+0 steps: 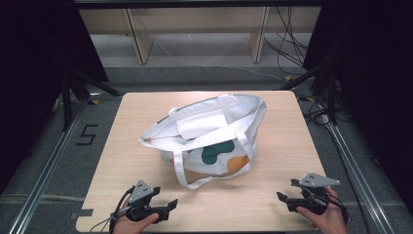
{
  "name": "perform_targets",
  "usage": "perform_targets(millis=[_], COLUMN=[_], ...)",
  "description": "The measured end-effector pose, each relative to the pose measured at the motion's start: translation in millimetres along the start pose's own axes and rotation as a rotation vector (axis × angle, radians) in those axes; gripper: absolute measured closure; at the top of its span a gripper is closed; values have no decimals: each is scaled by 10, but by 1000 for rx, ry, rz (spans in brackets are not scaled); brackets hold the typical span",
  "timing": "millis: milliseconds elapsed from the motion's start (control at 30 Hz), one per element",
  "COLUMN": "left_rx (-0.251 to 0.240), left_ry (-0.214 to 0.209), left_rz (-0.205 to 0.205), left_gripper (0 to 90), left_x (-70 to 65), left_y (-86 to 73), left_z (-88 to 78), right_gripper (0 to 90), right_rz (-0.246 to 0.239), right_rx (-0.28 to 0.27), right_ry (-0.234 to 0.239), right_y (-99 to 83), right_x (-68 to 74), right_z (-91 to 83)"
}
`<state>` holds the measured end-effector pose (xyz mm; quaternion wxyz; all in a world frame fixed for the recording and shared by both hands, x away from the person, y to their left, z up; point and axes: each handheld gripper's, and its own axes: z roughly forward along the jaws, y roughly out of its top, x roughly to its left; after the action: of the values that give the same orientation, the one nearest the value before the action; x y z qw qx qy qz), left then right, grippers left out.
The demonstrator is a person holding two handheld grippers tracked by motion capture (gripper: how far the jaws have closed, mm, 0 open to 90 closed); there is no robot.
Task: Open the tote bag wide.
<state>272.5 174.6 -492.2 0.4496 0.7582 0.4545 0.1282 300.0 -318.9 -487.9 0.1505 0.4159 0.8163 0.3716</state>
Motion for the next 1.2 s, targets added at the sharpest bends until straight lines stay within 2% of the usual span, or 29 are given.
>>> perform_targets(millis=[33,67,100,200,267,333,367,400,433,467,533,567,600,633,667,700,733,767,800,833,867,900,933,967,1000,1067,1133,1167,1200], left_rx=[0,-1,-2,2,1,12,10,11,14,20,11,11,22,16,41,31,24,23,18,45,33,27,32,61,56,42,67,63,45], left_ry=[0,-1,4,-4,-11,-1,-7,-4,-4,-5,-3,-1,10,17,15,8,4,5,6,-3,-13,-18,-24,-26,-36,-45,-54,-67,-82], left_rz=[0,16,-1,-9,-3,4,21,2,1,14,7,12,35,23,46,37,26,27,25,59,47,64,49,88,82,91,143,144,126], left_gripper=[200,200,201,202,203,203,203,203,202,203,203,203,210,223,241,271,309,384,446,496,602,655,746,794,836,893,894,894,894], left_x=[0,15,10,7,0,-1,8,-1,-3,6,-4,5,23,20,50,65,75,86,100,137,138,168,178,213,216,208,202,197,186], left_y=[0,4,1,-1,-2,-3,0,-4,-6,-6,-3,5,16,23,36,49,70,97,121,154,183,217,248,289,325,398,492,545,596], left_z=[0,-4,-3,-2,9,6,10,14,17,16,31,42,40,47,29,33,27,16,13,-4,11,16,27,19,20,16,-18,-36,-54], right_gripper=[255,251,247,237,229,223,223,223,223,225,237,242,245,254,281,317,341,370,396,429,486,530,589,650,710,810,870,884,896], right_rz=[0,1,22,-4,9,8,24,23,24,1,6,-4,27,-1,4,9,-24,-4,-12,-35,3,-25,-45,-31,-48,-71,-114,-128,-141], right_rx=[0,-1,2,11,2,-2,-1,-2,-3,-8,-12,-7,-6,-31,-22,-16,-45,-28,-19,-32,-22,-37,-52,-34,-39,-38,-58,-55,-60], right_ry=[0,-21,-9,8,-22,-22,-17,-16,-14,-18,-6,-4,-9,-19,-11,-6,-5,1,5,12,25,34,40,62,72,78,98,105,113], right_y=[0,-3,-8,-3,-8,-7,-9,-8,-7,1,17,34,47,68,94,124,156,191,234,284,334,391,449,505,567,687,811,876,941], right_x=[0,9,28,-7,14,12,24,23,24,5,14,-1,22,-6,-3,4,-19,2,2,-25,3,-17,-40,-25,-34,-24,-21,-17,-14], right_z=[0,0,10,5,3,5,6,5,4,5,7,-2,-8,7,5,-13,-10,-31,-39,-32,-46,-38,-28,-35,-31,-51,-60,-73,-82])
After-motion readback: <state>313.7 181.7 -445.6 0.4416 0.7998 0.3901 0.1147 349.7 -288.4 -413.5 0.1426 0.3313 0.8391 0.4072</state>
